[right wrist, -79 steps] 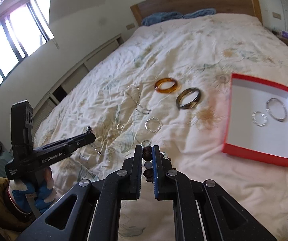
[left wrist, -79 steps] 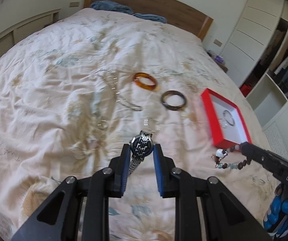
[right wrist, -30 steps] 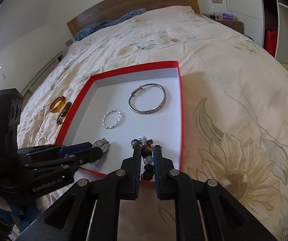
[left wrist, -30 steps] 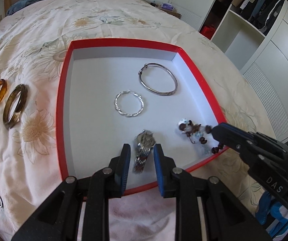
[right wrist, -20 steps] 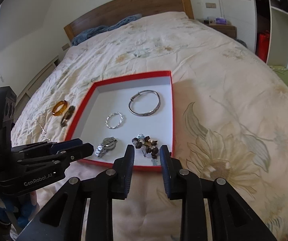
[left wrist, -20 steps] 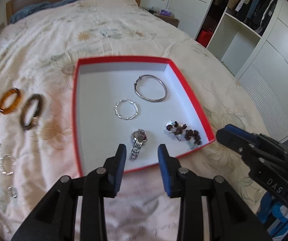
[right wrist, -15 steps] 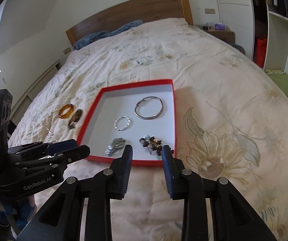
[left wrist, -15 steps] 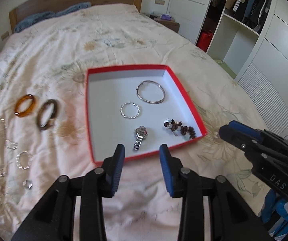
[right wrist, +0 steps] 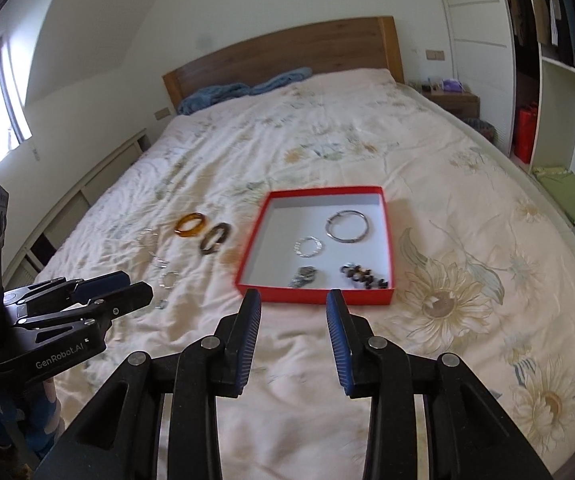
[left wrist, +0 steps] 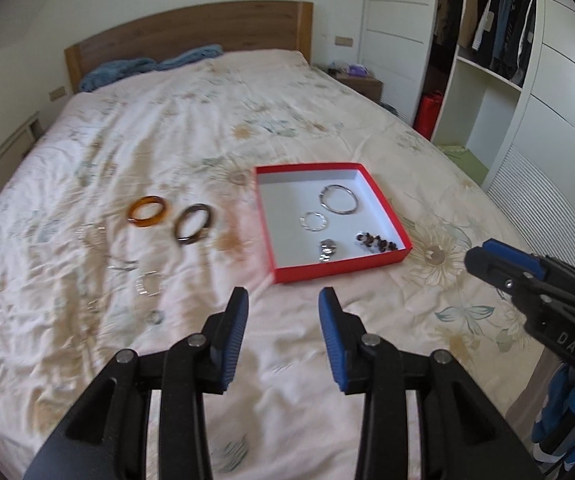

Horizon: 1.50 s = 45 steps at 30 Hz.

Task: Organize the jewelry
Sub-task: 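Withdraw both tools from the box back toward the remaining jewelry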

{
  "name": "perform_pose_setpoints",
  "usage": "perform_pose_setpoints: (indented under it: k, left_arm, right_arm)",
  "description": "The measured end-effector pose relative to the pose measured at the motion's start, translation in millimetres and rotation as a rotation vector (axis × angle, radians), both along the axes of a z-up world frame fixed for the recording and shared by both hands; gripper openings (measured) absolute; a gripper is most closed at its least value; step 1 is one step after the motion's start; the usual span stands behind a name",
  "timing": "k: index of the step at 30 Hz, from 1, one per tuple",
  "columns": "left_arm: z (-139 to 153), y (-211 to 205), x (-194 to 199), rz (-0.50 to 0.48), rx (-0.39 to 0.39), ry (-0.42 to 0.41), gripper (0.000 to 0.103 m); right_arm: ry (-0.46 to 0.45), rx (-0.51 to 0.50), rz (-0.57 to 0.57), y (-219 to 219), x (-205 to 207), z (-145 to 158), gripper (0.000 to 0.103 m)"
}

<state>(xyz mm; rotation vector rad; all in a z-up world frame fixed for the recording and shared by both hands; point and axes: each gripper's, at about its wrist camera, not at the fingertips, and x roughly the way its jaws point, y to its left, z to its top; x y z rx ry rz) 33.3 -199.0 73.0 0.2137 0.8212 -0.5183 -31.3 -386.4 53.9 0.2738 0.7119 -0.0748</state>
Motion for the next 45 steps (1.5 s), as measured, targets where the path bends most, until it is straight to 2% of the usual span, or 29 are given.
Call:
perform_pose_setpoints:
  k: [11, 17, 22, 27, 31, 35, 39, 45]
  left_arm:
    - [34, 84, -57, 0.111, -0.019, -0.081, 0.035]
    - [41, 133, -78, 0.172, -0.063, -0.116, 0.035]
    - [36, 175, -78, 0.248, -0.058, -0.116, 0.035]
    - [21, 219, -68, 0.327, -0.102, -0.072, 0.035]
    - [3, 234, -53, 0.351, -0.117, -0.015, 0.035]
    - [-17, 229, -34, 0.333, -0.130, 0.030, 0.035]
    - [-37, 220, -9, 0.324, -0.108, 0.054, 0.035]
    - [-70, 210, 53, 0.281, -0.147, 0.108, 0.034]
  right_arm:
    - [-0.074, -0.027, 0.063, 72, -49, 39, 0.039]
    - [-0.084, -0.041, 0.107, 105, -63, 47, 0.040]
    - [-0.093, -0.054, 0.144, 123, -64, 52, 0.040]
    - [-0.081, -0.050, 0.185, 133, -52, 45, 0.040]
    - [-0.045, -0.037, 0.212, 136, -36, 30, 0.040]
    - [0.002, -0.022, 0.244, 139, -14, 10, 0.040]
    - [0.036, -0.010, 0.273, 141, 8, -8, 0.040]
    - [0.100, 0.012, 0.346, 149, 61, -41, 0.040]
